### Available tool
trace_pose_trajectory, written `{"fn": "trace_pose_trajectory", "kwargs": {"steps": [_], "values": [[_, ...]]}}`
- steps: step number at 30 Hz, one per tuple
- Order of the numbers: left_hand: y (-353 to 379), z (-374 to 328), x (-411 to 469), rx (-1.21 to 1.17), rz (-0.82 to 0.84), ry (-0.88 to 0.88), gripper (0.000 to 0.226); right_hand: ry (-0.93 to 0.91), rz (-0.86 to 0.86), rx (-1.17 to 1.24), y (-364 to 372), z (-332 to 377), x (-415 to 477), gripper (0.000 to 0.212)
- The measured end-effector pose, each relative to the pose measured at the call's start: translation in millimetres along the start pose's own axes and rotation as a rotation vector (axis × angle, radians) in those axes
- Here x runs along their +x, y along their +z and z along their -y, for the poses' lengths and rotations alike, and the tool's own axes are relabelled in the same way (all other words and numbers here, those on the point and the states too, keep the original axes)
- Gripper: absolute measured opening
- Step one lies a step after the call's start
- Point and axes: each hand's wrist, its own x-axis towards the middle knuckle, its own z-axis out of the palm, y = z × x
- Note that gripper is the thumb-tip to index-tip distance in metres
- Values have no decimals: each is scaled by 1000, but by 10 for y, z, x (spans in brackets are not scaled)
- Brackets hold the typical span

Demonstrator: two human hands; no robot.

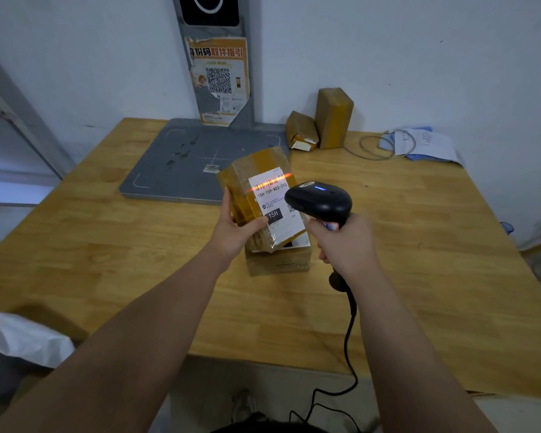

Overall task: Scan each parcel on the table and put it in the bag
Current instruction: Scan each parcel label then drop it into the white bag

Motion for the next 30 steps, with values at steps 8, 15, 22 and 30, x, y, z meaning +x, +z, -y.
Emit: {"fn": "trace_pose_trajectory", "kwargs": {"steps": [8, 15, 22, 30], "values": [[14, 12, -14, 1, -26, -14, 100, 16, -37, 57, -1, -186, -37, 28], [66, 15, -45, -47, -51, -5, 102, -14, 62, 35, -29, -212, -51, 19], [214, -34, -137, -131, -87, 37, 107, -19, 61, 92, -59, -274, -95, 28], [30, 24, -529, -135, -192, 55, 101, -52, 212, 170, 114, -230, -250, 11]]}}
